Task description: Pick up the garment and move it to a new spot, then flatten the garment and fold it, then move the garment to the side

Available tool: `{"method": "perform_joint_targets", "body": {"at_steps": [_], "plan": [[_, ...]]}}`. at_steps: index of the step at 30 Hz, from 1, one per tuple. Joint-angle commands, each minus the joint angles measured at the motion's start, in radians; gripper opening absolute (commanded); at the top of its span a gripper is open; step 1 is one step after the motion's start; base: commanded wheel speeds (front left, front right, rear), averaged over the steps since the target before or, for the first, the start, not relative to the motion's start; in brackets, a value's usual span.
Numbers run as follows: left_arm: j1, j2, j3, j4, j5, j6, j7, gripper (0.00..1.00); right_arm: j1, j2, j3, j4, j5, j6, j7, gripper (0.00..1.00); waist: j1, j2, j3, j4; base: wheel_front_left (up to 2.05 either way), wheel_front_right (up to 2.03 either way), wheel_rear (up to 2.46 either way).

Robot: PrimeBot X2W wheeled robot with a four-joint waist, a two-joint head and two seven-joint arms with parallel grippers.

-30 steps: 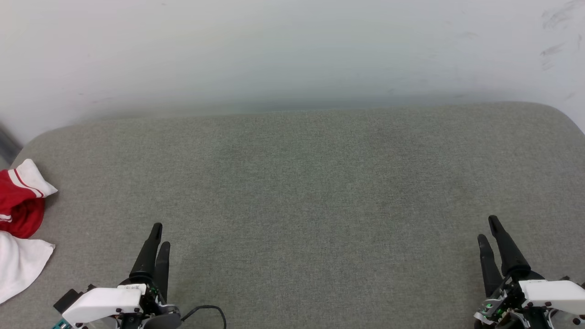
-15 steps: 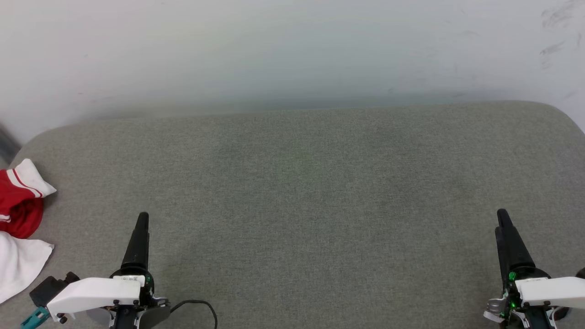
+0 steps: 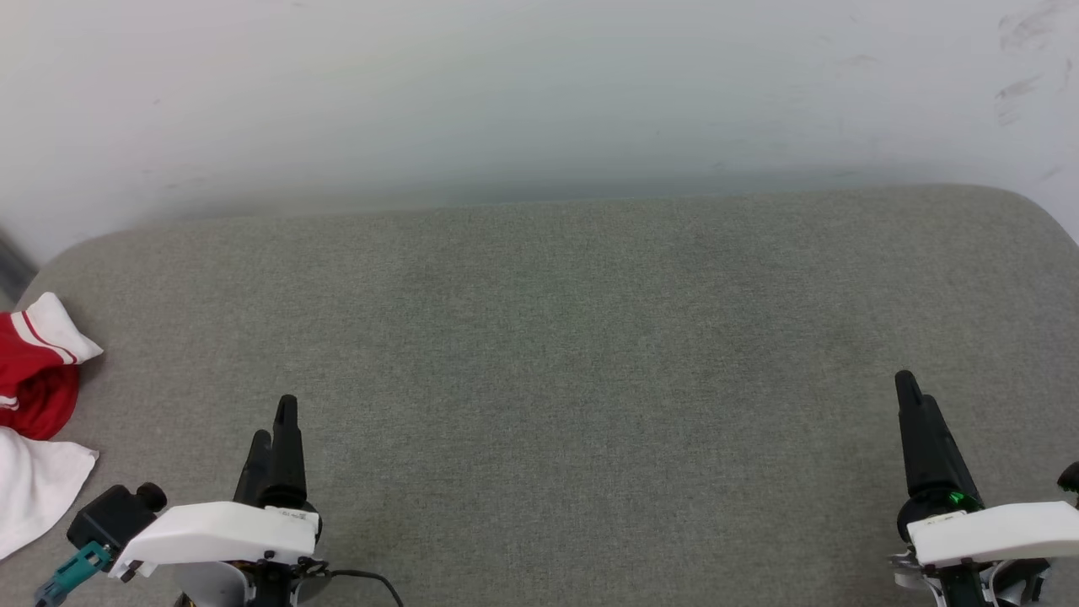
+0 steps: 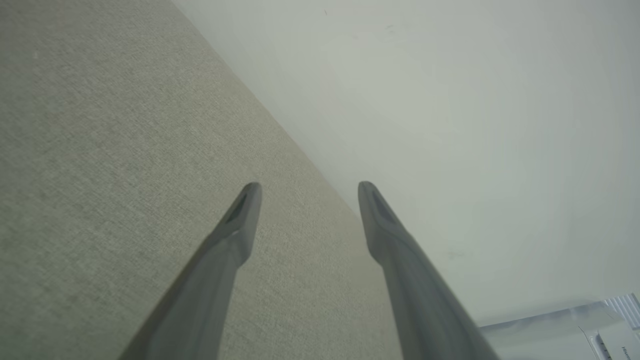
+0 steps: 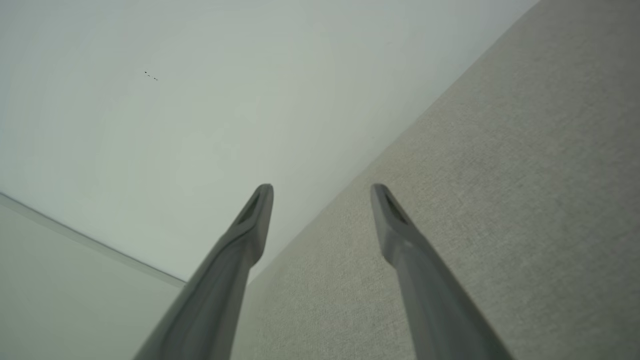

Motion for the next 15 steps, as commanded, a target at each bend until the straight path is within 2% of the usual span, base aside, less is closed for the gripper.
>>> {"method": "perform_joint_targets", "body": {"at_steps": [1,9,15], "plan": [[-0.002,0.003,-0.007,-0.024,0.044,0.012,-0.012,1.0,-0.005,-0.002,0.008,-0.027,-0.048,0.0,-0.01,1.0,0.0,0.0,0.0,0.0,0.0,0.0,0.0],[0.014,0.017,-0.049,-0.041,0.203,0.07,-0.04,1.0,0.015,-0.002,0.032,-0.039,-0.212,0.0,-0.038,1.0,0.0,0.0,0.001,0.001,0.0,0.0,0.0],[0.026,0.033,-0.088,-0.057,0.279,0.102,-0.059,1.0,0.029,-0.002,0.038,-0.044,-0.298,0.0,-0.058,1.0,0.0,0.0,0.0,0.001,0.0,0.0,0.0]]}}
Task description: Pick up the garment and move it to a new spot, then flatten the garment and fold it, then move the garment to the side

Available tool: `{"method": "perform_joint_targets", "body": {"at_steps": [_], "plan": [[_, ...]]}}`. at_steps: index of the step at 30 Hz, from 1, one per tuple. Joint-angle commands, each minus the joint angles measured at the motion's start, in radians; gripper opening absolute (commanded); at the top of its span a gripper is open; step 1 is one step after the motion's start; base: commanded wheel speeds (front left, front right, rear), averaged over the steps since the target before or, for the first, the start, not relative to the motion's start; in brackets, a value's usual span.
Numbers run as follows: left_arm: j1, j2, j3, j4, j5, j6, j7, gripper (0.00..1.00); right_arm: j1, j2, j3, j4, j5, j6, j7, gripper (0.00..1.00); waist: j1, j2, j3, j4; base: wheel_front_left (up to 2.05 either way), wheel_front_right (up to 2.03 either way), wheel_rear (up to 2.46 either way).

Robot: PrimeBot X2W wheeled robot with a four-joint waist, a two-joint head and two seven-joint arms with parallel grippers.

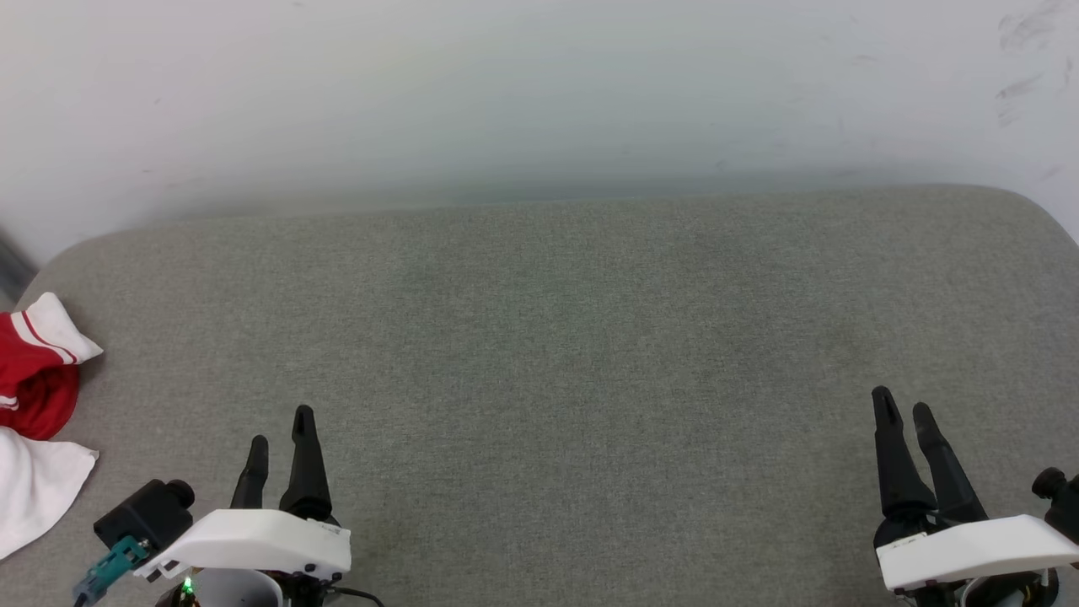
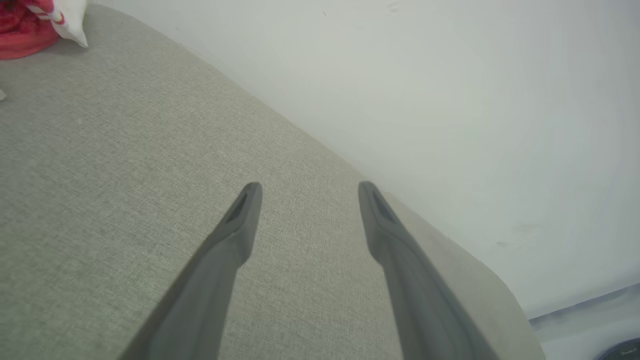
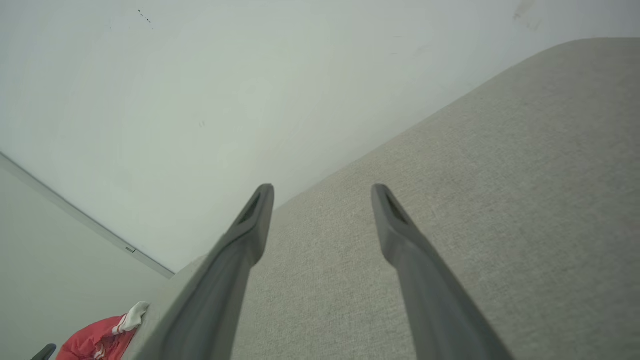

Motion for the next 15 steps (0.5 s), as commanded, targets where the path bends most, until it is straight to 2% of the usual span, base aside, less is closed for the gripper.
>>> {"method": "perform_joint_targets", "body": {"at_steps": [1,8,15], "plan": [[-0.002,0.011,-0.008,-0.02,0.031,0.008,-0.012,1.0,-0.003,-0.002,0.002,-0.021,-0.035,0.0,-0.011,1.0,0.0,0.0,0.0,0.0,0.0,0.0,0.0],[0.012,0.021,-0.035,-0.04,0.103,0.025,-0.033,1.0,0.011,-0.002,0.006,-0.034,-0.128,0.0,-0.033,1.0,0.0,0.0,0.001,0.0,0.0,0.0,0.0],[0.021,0.018,-0.043,-0.053,0.191,0.021,-0.058,1.0,0.027,-0.002,0.009,-0.047,-0.238,0.0,-0.058,1.0,0.0,0.0,0.003,0.002,0.0,0.0,0.0]]}}
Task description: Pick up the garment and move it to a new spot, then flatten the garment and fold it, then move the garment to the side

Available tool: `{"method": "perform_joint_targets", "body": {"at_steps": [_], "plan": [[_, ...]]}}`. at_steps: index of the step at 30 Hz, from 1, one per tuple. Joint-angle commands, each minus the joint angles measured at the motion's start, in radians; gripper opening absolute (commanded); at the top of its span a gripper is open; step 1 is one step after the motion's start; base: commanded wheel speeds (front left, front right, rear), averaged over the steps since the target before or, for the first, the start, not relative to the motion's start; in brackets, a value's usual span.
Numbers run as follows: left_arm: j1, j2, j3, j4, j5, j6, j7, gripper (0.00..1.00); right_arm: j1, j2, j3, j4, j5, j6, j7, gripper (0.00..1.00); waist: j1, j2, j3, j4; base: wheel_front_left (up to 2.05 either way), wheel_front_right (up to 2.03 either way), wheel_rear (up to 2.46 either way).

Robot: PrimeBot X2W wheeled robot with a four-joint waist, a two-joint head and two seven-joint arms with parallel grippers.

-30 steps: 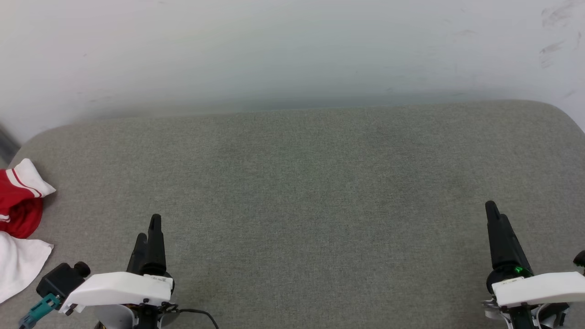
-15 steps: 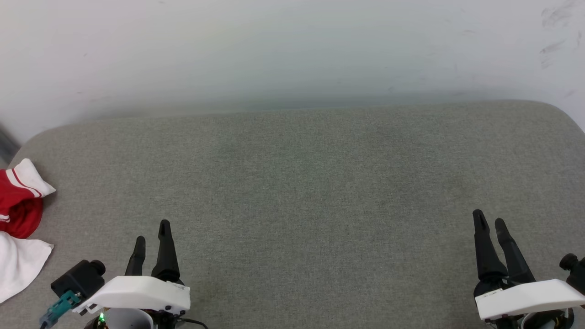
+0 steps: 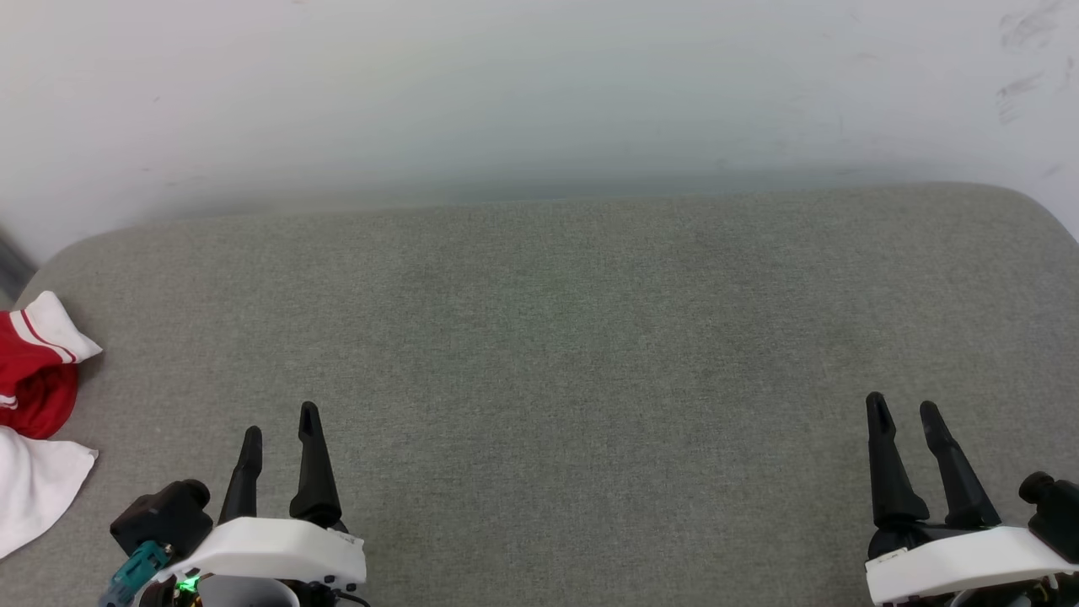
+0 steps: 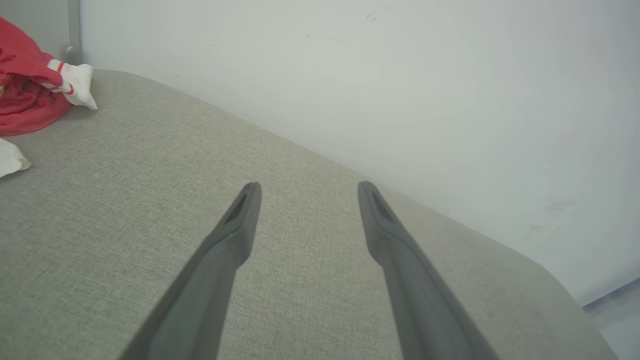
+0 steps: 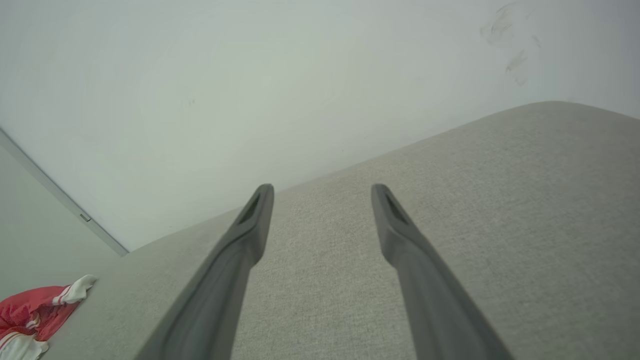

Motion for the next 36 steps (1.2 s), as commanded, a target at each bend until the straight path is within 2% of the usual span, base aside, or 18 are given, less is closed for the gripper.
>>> {"method": "perform_joint_targets", "body": {"at_steps": [1,23,36], "plan": [[0.0,0.003,-0.001,-0.017,0.031,0.002,-0.009,1.0,0.003,-0.002,0.003,-0.018,-0.034,0.0,-0.01,1.0,0.0,0.0,0.0,0.0,0.0,0.0,0.0],[0.039,-0.021,-0.007,-0.041,0.246,-0.036,-0.064,1.0,0.037,-0.002,0.015,-0.061,-0.245,0.0,-0.064,1.0,0.0,0.0,-0.005,0.004,0.0,0.0,0.0],[0.056,-0.03,-0.001,-0.038,0.35,-0.051,-0.092,1.0,0.056,-0.001,0.023,-0.078,-0.318,0.0,-0.092,1.0,0.0,0.0,-0.005,0.005,0.0,0.0,0.0]]}}
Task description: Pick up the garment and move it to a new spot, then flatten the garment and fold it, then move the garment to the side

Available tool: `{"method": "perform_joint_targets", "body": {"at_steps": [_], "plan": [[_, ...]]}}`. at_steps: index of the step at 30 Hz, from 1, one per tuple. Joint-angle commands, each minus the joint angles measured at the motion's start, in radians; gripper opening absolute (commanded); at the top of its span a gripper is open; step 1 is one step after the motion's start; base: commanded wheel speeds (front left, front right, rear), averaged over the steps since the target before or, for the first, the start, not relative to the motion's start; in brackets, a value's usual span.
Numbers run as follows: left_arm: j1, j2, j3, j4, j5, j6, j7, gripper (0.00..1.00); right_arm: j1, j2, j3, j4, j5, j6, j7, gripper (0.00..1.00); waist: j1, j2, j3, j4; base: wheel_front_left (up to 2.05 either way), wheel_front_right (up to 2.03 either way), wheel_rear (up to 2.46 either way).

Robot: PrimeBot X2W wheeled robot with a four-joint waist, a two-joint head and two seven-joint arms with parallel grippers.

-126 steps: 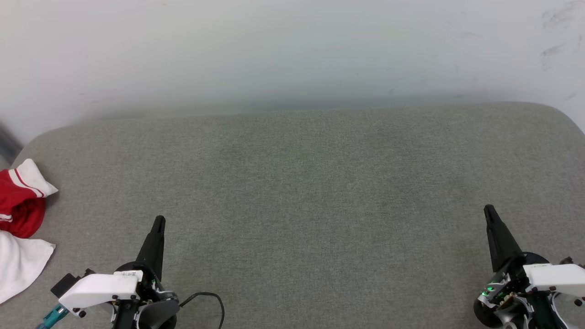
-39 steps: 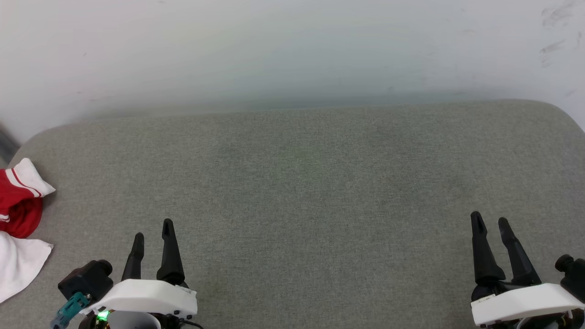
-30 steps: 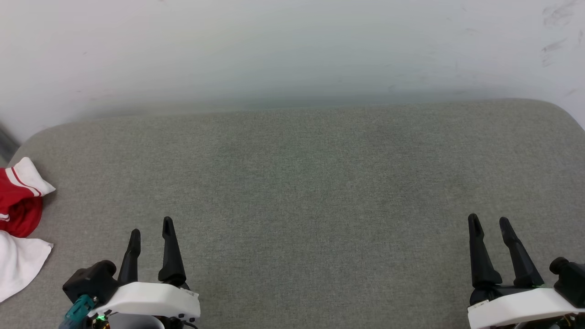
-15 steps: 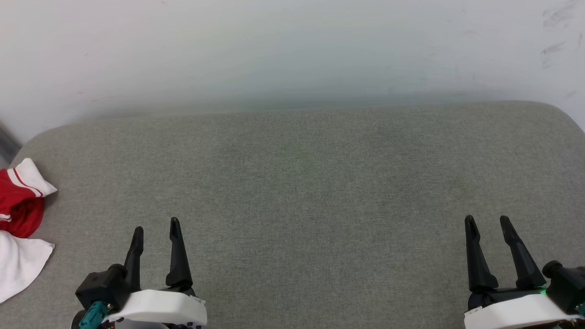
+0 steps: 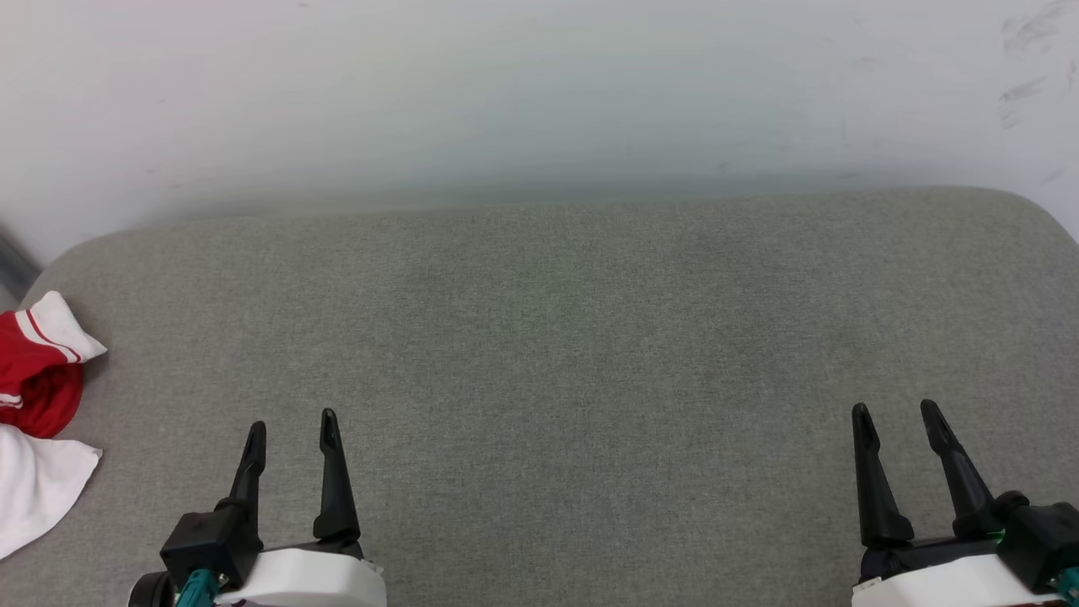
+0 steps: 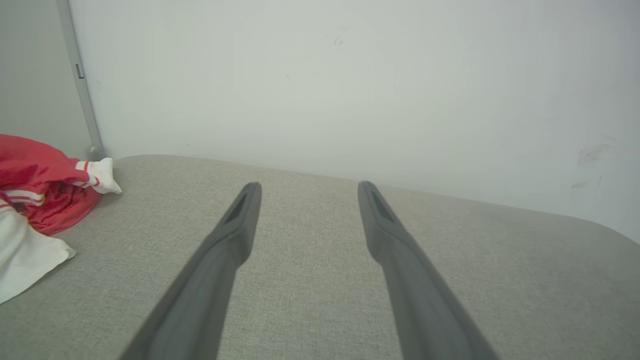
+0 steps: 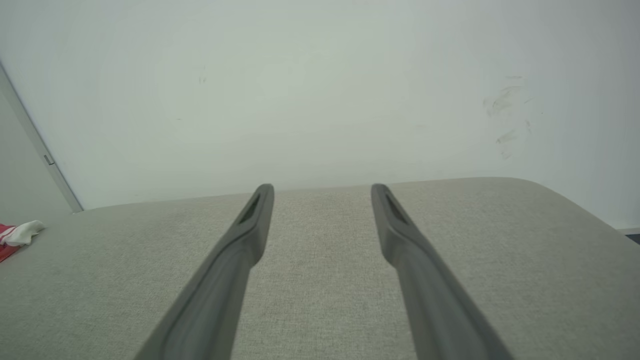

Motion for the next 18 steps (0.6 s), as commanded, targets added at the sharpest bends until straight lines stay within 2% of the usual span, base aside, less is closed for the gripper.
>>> {"method": "perform_joint_targets", "body": {"at_steps": [1,18], "plan": [[0.007,-0.001,0.002,-0.007,0.016,-0.003,-0.01,1.0,0.008,-0.001,0.001,-0.011,-0.017,0.0,-0.009,1.0,0.0,0.0,0.0,0.0,0.0,0.0,0.0],[0.024,-0.005,0.006,0.0,0.125,-0.002,-0.041,1.0,0.031,-0.001,-0.007,-0.02,-0.092,0.0,-0.041,1.0,0.0,0.0,0.001,-0.003,0.0,0.0,0.0]]}}
